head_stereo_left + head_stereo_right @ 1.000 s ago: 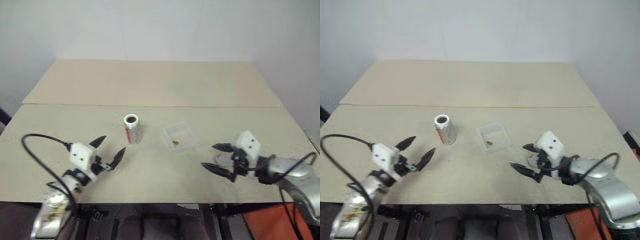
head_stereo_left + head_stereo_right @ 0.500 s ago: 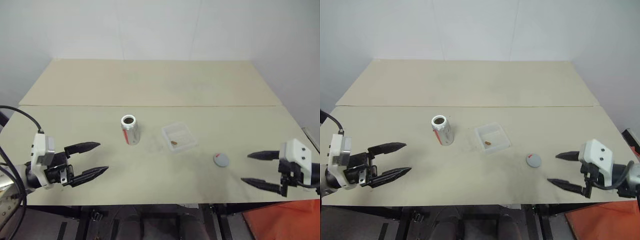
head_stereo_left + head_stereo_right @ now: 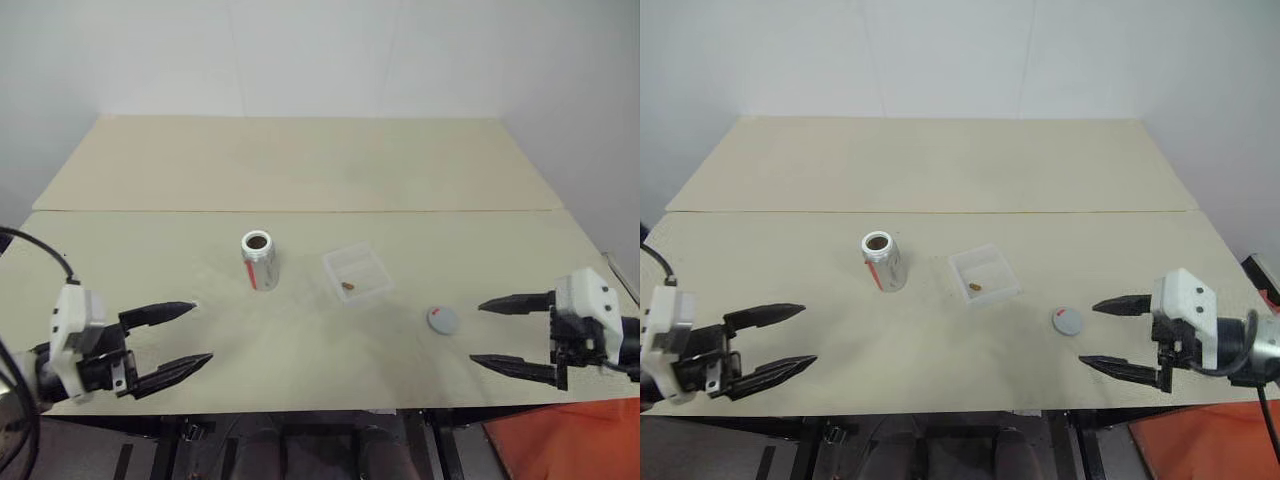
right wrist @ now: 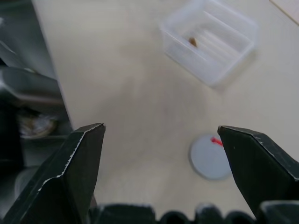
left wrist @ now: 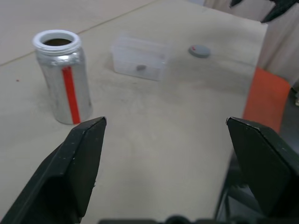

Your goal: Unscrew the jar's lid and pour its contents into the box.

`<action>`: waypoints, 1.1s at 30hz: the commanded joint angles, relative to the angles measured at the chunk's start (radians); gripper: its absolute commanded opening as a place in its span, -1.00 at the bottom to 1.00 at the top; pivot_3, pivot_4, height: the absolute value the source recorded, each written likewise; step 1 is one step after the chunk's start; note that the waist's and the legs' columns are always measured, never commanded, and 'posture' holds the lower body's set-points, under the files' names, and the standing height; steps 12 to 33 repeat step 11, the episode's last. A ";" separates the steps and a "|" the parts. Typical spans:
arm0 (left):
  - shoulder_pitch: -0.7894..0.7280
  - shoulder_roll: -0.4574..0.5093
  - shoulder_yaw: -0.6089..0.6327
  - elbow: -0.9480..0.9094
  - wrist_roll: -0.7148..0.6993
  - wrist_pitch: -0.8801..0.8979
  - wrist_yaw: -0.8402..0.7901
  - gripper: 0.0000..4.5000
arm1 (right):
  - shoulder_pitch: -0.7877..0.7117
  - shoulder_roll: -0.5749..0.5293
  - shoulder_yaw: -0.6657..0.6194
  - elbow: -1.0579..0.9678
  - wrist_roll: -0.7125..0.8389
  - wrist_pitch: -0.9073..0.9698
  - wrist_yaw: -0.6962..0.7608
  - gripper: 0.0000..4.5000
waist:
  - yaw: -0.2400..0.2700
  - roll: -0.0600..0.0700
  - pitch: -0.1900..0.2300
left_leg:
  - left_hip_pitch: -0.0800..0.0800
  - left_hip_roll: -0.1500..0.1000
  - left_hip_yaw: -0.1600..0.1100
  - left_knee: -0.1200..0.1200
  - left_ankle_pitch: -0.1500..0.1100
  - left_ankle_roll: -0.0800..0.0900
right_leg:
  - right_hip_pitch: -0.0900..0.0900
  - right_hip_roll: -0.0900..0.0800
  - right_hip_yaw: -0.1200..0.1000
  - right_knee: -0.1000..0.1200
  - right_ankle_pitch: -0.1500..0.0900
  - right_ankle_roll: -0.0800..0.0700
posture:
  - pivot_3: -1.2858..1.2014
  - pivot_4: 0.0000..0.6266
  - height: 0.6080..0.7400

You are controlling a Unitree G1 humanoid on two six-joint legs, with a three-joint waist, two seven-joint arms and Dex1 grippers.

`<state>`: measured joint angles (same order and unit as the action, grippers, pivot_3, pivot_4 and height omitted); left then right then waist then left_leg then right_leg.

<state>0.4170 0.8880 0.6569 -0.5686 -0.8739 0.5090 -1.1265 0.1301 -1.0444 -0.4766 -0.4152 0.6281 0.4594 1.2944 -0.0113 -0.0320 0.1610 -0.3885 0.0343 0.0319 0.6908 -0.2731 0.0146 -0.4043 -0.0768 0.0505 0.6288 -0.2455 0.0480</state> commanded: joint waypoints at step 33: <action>-0.142 0.017 -0.041 -0.020 0.008 0.033 0.101 -0.58 | -0.171 0.012 0.079 0.052 -0.040 -0.056 -0.055 -0.86 | 0.013 0.002 0.002 | 0.000 -0.001 0.000 0.000 0.000 0.000 | 0.000 0.000 0.000 -0.001 0.000 0.000 | 0.03 -0.52 1.00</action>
